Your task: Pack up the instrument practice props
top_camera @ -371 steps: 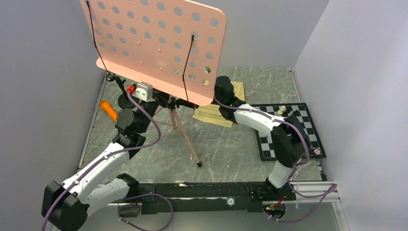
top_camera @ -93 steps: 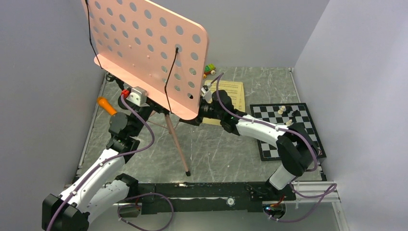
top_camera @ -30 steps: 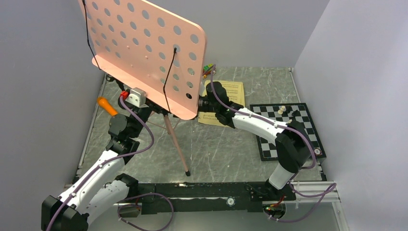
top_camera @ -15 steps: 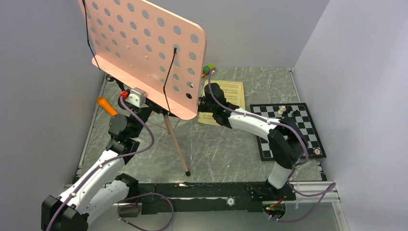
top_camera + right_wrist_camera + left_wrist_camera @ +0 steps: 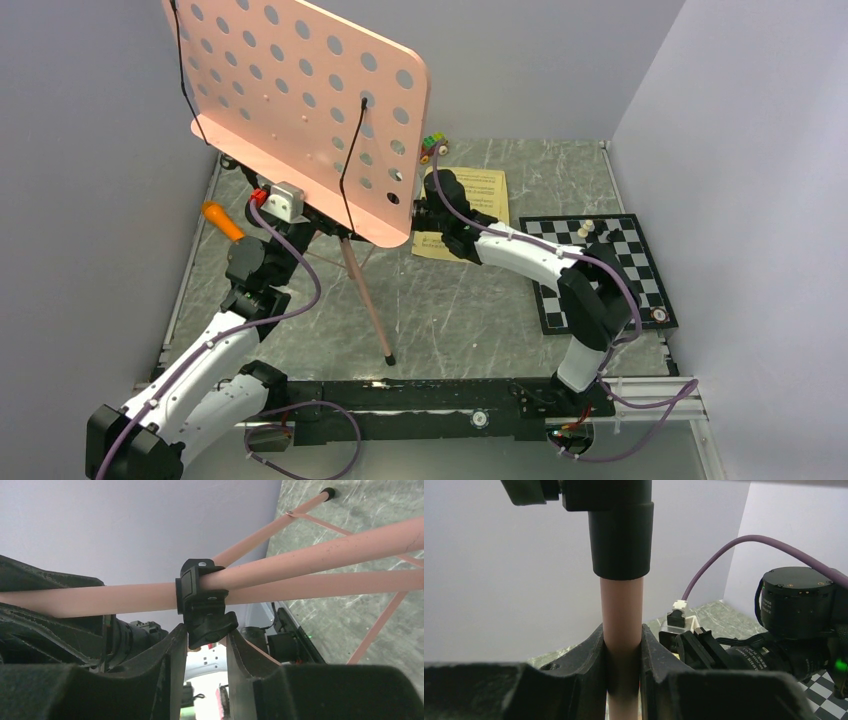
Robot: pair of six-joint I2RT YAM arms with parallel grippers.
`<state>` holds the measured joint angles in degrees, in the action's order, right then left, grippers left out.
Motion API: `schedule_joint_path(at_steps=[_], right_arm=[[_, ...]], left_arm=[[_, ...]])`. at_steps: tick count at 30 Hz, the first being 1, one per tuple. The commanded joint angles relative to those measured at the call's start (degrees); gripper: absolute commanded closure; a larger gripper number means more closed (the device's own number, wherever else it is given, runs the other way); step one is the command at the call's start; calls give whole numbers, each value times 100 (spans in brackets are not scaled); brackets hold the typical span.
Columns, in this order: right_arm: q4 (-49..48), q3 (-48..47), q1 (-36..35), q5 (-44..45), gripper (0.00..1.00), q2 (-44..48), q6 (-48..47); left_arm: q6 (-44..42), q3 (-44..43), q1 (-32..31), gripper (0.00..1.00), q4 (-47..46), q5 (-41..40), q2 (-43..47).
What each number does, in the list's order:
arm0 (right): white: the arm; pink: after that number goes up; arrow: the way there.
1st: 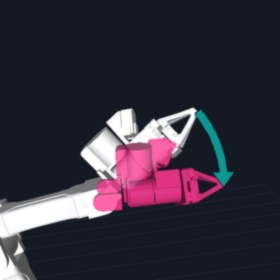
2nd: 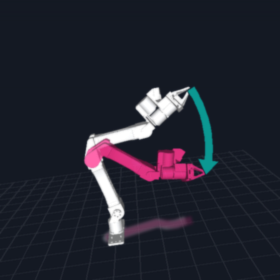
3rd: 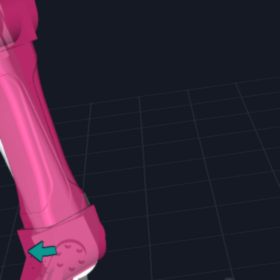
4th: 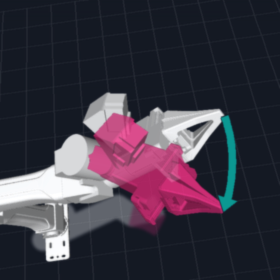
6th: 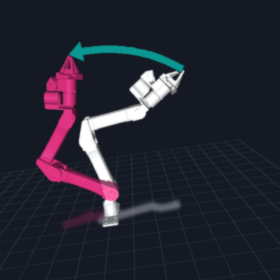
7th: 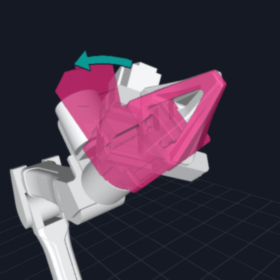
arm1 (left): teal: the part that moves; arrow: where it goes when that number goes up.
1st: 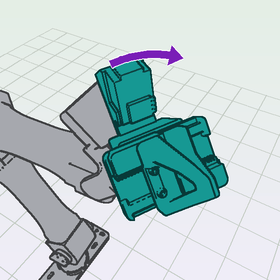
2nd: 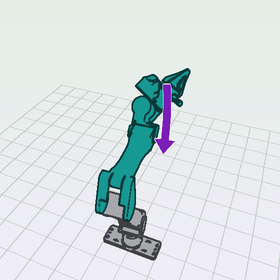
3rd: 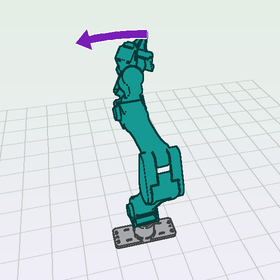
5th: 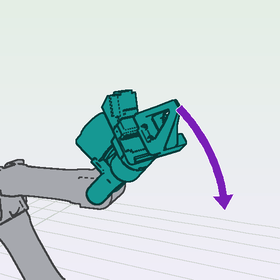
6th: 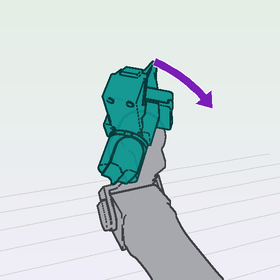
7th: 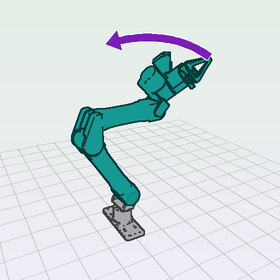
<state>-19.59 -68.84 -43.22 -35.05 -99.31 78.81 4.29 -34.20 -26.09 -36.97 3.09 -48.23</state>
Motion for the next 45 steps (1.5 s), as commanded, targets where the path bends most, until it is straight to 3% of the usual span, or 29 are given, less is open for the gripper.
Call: schedule_joint_path(at_steps=[1,11,16,20,24,29,35,39,42,45], right_arm=[[151,-315,77,873,100,183,-1129],[332,-311,45,1909,100,355,-4119],[804,-650,125,1382,100,348,-3804],[945,-733,156,951,52,424,-3363],[1060,-563,162,1037,38,643,-3363],[1241,-836,200,562,36,380,-2762],[420,-756,202,-108,37,20,-1303],[269,-801,191,-231,41,-176,-863],[344,-818,187,-212,46,-233,-758],[188,-726,183,-153,58,-221,-627]], left_arm=[[-54,141,-80,100,604,145,-121],[-39,131,-98,100,643,193,-155],[-60,146,-110,100,625,153,-176],[-51,120,-112,100,649,163,-176],[-97,132,-110,100,678,128,-126],[-63,100,-119,100,682,130,-153],[-76,80,-129,100,706,102,-147],[-86,80,-141,100,709,104,-139],[-95,95,-150,100,693,95,-134],[-96,98,-159,100,694,95,-143]])
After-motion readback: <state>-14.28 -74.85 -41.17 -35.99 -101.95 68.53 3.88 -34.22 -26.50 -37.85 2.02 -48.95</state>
